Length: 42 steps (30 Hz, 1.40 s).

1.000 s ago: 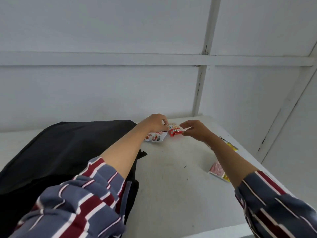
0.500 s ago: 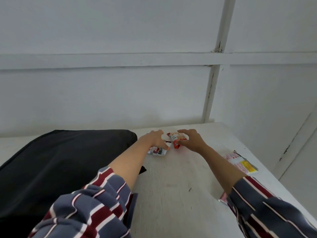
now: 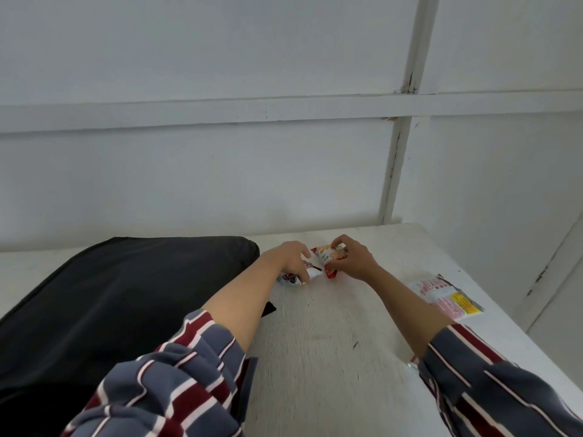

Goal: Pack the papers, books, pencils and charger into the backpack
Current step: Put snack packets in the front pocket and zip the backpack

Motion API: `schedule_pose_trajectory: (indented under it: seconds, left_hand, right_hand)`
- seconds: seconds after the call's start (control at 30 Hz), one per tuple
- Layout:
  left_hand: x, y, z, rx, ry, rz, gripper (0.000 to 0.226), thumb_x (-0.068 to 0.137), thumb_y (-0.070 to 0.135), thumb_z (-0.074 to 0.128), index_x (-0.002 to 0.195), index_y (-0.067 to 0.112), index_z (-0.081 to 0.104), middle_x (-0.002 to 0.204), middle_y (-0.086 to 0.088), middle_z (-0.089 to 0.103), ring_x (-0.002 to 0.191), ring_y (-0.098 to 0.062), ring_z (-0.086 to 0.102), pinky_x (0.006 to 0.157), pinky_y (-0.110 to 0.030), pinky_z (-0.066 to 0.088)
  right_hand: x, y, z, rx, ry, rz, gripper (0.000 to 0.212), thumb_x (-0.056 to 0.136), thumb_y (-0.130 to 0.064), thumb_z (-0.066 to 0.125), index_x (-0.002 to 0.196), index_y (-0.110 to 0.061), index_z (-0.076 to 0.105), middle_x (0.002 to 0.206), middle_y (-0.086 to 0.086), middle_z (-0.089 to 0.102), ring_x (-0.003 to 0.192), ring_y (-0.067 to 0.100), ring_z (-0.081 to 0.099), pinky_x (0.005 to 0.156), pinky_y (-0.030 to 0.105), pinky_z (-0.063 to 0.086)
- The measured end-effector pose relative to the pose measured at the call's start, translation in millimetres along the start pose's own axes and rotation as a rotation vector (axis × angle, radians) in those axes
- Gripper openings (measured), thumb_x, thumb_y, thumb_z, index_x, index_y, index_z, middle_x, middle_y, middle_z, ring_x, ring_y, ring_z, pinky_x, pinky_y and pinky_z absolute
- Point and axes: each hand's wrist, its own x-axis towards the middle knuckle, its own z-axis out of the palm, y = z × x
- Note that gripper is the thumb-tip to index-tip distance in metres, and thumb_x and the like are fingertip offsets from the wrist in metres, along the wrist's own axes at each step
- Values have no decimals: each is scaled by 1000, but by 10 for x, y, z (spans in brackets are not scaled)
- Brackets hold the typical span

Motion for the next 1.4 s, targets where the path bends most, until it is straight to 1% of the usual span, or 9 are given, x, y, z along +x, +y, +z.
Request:
schedule_pose_trajectory:
  seconds: [0.13,0.23,0.6,0.73,0.93,1.1,1.17,1.27,1.4]
  left_hand:
    - [-152,81,-98,-65,46,22,69,74,11,73,135,16,44,141,-9,39,125,-25,42,91,-30,41]
    - [-320,178,-243,-69,115,63,69,75,11,72,137,15,42,142,-9,38,128,-24,40,95,-29,39]
    - [-1321,32,-737,-139,344,155,69,73,7,73,135,15,44,139,-6,42,122,-21,44,83,-21,37]
    - [-1736,-294,-797,-159,387,175,68,72,6,73,134,17,45,138,-4,43,122,-21,43,83,-22,37]
    - [-2369,-854,-980,-170,440,195,66,71,6,72,131,20,48,135,-3,47,120,-18,45,82,-22,36]
    - [-2818,-1334,-999,-144,439,220,65,71,6,73,129,21,49,132,-1,48,109,-14,46,79,-23,40]
    - [-2935,-1515,-961,-152,413,235,63,70,5,73,127,23,51,128,0,51,107,-15,49,78,-24,42]
    - [-3046,-1738,-870,-173,376,240,62,69,4,72,124,25,53,124,2,53,107,-17,52,84,-30,48]
    - [-3092,-1937,-740,-218,331,264,56,70,2,70,120,23,54,120,5,52,101,-14,53,84,-25,46]
  right_hand:
    - [-169,-78,-124,134,41,4,47,70,-15,77,111,-14,54,102,5,54,90,21,56,80,36,53]
    - [-311,-199,-277,243,81,-12,47,69,-9,77,111,-10,56,98,8,57,85,20,58,77,35,53]
    - [-807,-1068,-387,428,135,-131,44,74,0,70,116,-4,57,103,15,60,73,13,57,45,6,41]
    - [-1019,-1485,-73,469,132,-159,43,79,-2,68,119,-5,55,102,9,57,73,5,54,44,3,39]
    - [-1311,-2168,282,537,132,-197,41,78,-1,68,117,-8,58,104,9,58,75,8,55,47,4,41]
    - [-1529,-2580,581,537,152,-211,40,73,-1,70,111,-10,62,107,14,61,88,21,61,76,27,56]
    - [-1627,-2681,706,506,141,-203,42,74,-2,70,113,-9,61,105,12,60,87,19,59,68,17,54]
    - [-1742,-2748,880,505,110,-152,41,72,-6,72,111,-14,62,105,13,62,91,22,60,75,24,53]
    - [-1873,-2771,956,467,105,-112,42,74,-11,71,114,-15,61,102,8,58,90,19,55,66,21,43]
